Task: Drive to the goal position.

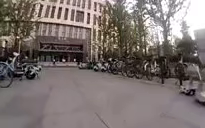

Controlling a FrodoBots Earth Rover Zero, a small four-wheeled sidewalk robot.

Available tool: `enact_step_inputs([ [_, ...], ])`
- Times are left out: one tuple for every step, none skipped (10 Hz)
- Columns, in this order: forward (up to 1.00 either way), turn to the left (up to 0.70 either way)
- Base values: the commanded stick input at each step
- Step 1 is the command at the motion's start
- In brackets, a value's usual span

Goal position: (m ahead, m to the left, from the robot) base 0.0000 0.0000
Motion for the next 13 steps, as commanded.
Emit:
enact_step_inputs([
  [0.45,-0.17],
  [0.45,-0.27],
  [0.45,-0.27],
  [0.45,-0.27],
  [0.45,-0.27],
  [0.45,-0.27],
  [0.45,-0.27],
  [0.45,-0.27],
  [0.45,-0.27],
  [0.45,-0.27],
  [0.45,-0.27],
  [0.45,-0.18],
  [0.45,-0.07],
])
